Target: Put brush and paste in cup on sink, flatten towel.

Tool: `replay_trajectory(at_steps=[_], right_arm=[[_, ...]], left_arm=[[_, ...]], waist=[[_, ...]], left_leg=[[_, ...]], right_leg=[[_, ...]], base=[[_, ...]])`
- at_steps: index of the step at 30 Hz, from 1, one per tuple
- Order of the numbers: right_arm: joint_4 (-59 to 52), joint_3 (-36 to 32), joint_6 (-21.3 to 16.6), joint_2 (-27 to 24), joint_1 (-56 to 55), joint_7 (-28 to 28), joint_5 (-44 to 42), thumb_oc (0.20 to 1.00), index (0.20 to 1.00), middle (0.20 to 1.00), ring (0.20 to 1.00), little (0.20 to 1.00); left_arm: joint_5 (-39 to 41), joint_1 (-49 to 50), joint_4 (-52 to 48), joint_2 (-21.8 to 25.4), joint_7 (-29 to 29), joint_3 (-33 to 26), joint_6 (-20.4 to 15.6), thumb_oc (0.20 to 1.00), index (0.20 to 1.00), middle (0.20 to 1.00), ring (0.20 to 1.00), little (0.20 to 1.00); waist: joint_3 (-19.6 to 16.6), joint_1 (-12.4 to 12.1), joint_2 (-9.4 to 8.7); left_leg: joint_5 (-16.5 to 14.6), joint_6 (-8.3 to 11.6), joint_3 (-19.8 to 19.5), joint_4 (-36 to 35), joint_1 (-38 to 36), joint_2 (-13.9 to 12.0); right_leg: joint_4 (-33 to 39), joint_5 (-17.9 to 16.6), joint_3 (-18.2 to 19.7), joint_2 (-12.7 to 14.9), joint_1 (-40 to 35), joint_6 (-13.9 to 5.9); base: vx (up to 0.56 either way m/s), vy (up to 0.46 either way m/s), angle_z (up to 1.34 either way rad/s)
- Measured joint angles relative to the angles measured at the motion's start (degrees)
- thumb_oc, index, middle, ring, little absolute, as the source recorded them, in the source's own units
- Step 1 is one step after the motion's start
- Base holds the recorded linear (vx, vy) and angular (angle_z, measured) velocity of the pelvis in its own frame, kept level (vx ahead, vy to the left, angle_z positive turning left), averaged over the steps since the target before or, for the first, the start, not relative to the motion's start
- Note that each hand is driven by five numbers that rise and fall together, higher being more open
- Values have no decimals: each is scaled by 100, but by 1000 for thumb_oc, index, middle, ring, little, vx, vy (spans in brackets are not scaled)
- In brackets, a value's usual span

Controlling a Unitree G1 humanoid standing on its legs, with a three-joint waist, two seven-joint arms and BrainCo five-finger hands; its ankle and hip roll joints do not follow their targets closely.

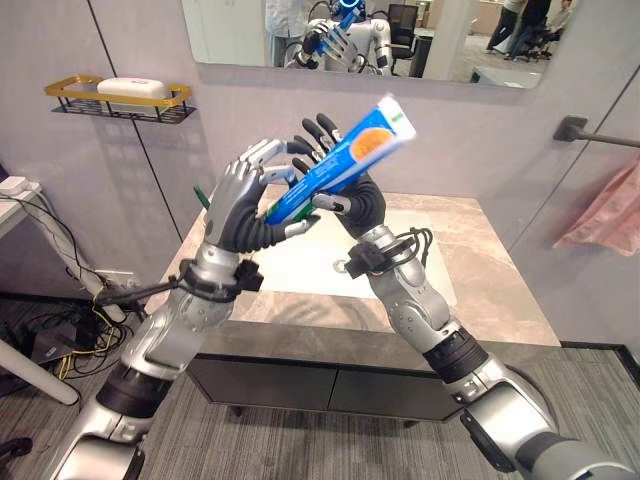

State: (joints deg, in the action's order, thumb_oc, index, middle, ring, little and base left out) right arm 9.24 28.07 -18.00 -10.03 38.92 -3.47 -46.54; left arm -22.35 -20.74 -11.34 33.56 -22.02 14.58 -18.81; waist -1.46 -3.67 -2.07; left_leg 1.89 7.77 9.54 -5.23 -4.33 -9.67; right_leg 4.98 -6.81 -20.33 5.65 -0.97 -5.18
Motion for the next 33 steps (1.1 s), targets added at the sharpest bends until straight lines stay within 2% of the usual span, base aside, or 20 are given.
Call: replay_trajectory(at_steps=[6, 10, 16, 19, 20, 21, 22, 23, 24, 25, 33], right_arm=[[-1, -63, -215, 296, 30, 212, -295, 1000, 1000, 1000, 1000, 1000], [-1, -110, -298, 503, 76, 210, -768, 1000, 1000, 1000, 1000, 1000], [-3, -109, -319, 522, 116, 172, -1102, 1000, 1000, 1000, 1000, 1000], [-3, -109, -318, 509, 115, 96, -1122, 906, 906, 906, 906, 906], [-5, -107, -318, 504, 115, 70, -1122, 771, 771, 771, 771, 771], [-7, -100, -318, 504, 105, 63, -1124, 595, 595, 595, 595, 595], [-15, -96, -318, 503, 95, 55, -1126, 479, 479, 479, 479, 479], [-28, -92, -318, 498, 85, 42, -1127, 451, 451, 451, 451, 451], [-77, -97, -317, 497, 39, 9, -1146, 294, 294, 294, 294, 294], [-120, -97, -317, 495, 15, -25, -1227, 200, 200, 200, 200, 200], [-147, -102, -345, 570, -45, -15, -1244, 200, 200, 200, 200, 200]], left_arm=[[141, 247, 7, -5, 47, 2, 3, 200, 200, 200, 200, 200], [223, 343, 23, -4, 84, 9, 11, 200, 200, 200, 200, 200], [232, 361, 53, -7, 93, 8, 31, 200, 200, 200, 200, 200], [232, 360, 54, -7, 90, 7, 54, 200, 200, 200, 200, 200], [232, 360, 54, -8, 87, 7, 65, 200, 200, 200, 200, 200], [231, 358, 64, -8, 84, -2, 88, 200, 200, 200, 200, 200], [230, 358, 68, -8, 83, -8, 120, 200, 200, 200, 200, 200], [230, 358, 69, -8, 81, -18, 156, 200, 200, 200, 200, 200], [222, 347, 72, -4, 63, -45, 205, 200, 200, 200, 200, 200], [219, 340, 73, -4, 31, -47, 228, 200, 200, 200, 200, 200], [148, 330, 69, -3, -135, -72, 276, 200, 200, 200, 200, 200]], waist=[[58, -175, -89], [154, -191, -148], [266, -190, -72], [308, -182, -7], [318, -179, 8], [339, -169, 40], [344, -166, 48], [347, -164, 53], [350, -156, 57], [351, -151, 60], [353, -24, 62]], left_leg=[[13, 18, -94, 1, 153, -18], [12, 20, -103, 2, 165, -29], [10, 23, -116, 1, 184, -45], [10, 23, -116, 1, 185, -60], [11, 23, -115, 2, 184, -60], [11, 23, -113, 2, 182, -60], [11, 23, -113, 2, 182, -61], [11, 23, -113, 2, 182, -63], [10, 23, -111, 2, 181, -64], [10, 23, -110, 2, 180, -64], [10, 23, -80, 2, 154, -70]], right_leg=[[1, 21, -69, -24, 103, 2], [1, 41, -86, -36, 103, -1], [17, 67, -119, -50, 104, -6], [17, 72, -124, -65, 104, -1], [17, 72, -125, -65, 104, -1], [18, 73, -125, -66, 104, 0], [17, 74, -125, -66, 104, 0], [17, 74, -125, -68, 104, 1], [27, 76, -124, -70, 105, 3], [29, 76, -123, -69, 105, 3], [38, 76, -80, -75, 106, 4]], base=[[4, -18, 6], [14, -44, 2], [12, -19, 1], [0, 0, 0], [0, 0, 0], [0, 0, 0], [0, 0, 0], [0, 0, 0], [0, 0, 0], [0, 0, 0], [4, -9, -1]])
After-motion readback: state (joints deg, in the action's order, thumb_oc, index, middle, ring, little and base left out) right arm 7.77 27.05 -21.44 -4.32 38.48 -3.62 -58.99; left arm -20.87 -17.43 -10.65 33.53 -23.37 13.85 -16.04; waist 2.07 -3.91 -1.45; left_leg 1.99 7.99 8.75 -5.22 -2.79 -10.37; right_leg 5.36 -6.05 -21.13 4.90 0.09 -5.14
